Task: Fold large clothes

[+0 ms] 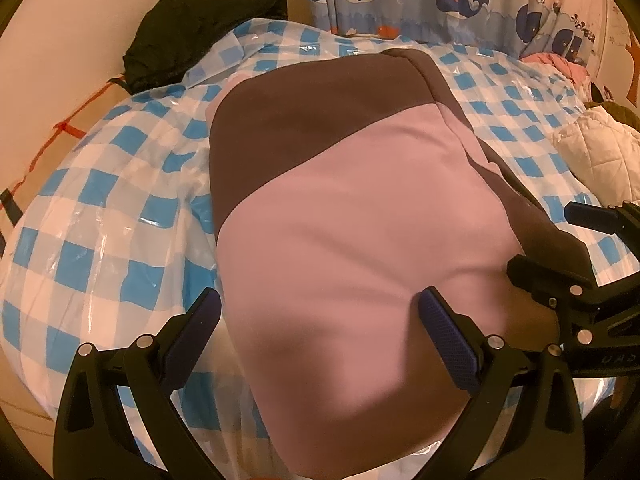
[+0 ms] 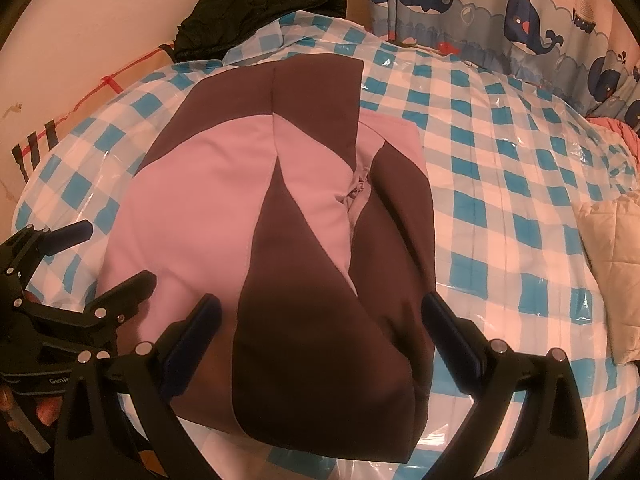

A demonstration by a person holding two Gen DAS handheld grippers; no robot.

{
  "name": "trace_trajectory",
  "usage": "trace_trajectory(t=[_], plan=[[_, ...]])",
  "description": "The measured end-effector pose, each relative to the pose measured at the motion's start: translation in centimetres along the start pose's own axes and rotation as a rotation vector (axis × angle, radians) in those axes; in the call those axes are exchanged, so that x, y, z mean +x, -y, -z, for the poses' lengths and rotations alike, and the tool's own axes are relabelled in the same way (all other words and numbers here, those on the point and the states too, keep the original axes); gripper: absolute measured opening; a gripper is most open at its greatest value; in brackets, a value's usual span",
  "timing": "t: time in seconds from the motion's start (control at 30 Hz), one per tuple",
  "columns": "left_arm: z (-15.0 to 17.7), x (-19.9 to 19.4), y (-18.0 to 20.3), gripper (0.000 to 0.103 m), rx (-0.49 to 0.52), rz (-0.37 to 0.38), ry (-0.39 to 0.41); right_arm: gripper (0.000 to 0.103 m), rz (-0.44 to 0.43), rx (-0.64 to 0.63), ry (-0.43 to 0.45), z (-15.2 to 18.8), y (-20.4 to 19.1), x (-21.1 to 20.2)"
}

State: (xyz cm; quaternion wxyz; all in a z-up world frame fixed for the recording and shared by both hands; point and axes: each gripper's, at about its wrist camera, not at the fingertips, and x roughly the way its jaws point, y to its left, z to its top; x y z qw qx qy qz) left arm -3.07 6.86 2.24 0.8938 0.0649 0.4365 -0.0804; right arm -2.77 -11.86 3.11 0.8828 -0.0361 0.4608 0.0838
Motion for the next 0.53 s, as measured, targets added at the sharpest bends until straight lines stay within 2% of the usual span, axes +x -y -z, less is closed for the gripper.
trace_trajectory(t=[0.2, 0.53], plan=[[0.04, -0.86, -0.26, 0.095, -0.017, 0.019, 0.04, 0.096, 0.002, -0.006, 0.005, -0.04, -0.32, -0.07], [-0.01, -0.89, -0.05, 0.095, -0.021, 0.011, 0.032, 0.096, -0.006, 0.004, 0.021, -0.28, -0.45, -0.48]])
